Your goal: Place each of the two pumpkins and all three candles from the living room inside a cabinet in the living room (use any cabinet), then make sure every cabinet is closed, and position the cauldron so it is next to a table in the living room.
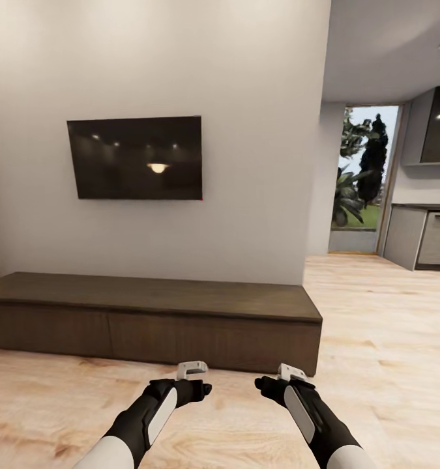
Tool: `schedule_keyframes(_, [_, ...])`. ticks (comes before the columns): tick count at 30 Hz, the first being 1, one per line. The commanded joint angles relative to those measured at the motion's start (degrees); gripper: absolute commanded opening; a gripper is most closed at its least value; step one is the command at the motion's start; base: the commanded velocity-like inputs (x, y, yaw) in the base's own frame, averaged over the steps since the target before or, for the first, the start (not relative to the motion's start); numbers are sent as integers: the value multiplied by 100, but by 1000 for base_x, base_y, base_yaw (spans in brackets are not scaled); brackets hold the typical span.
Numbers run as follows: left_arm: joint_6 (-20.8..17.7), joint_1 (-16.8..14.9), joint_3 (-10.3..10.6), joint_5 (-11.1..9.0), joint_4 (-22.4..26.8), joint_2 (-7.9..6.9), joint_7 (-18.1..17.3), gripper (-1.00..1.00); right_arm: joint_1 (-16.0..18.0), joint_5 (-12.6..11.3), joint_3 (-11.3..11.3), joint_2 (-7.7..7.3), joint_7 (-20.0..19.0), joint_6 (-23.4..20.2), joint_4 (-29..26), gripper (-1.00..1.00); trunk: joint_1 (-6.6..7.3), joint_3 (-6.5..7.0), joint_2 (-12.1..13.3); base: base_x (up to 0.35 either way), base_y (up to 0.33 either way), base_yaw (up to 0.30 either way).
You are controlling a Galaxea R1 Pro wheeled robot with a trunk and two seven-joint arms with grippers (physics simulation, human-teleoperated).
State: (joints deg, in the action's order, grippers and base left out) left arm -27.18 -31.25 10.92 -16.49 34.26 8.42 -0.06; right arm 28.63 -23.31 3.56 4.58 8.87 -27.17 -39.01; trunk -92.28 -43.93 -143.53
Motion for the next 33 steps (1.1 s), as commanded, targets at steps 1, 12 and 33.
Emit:
schedule_keyframes(1, [-25, -3, 7, -12, 7, -4, 0, 100, 2, -60, 21, -2, 54, -17, -10, 100, -1, -7, -3, 253, 40, 0])
schedule_keyframes(12, [-24, -1, 7, -12, 10, -5, -3, 100, 2, -74, 21, -18, 54, -17, -10, 100, -1, 4, -3, 116, 38, 0])
schedule_keyframes(33, [-25, -1, 7, -12, 11, -7, -3, 100, 2, -73, 21, -18, 54, -17, -10, 100, -1, 17, -3, 35, 91, -229])
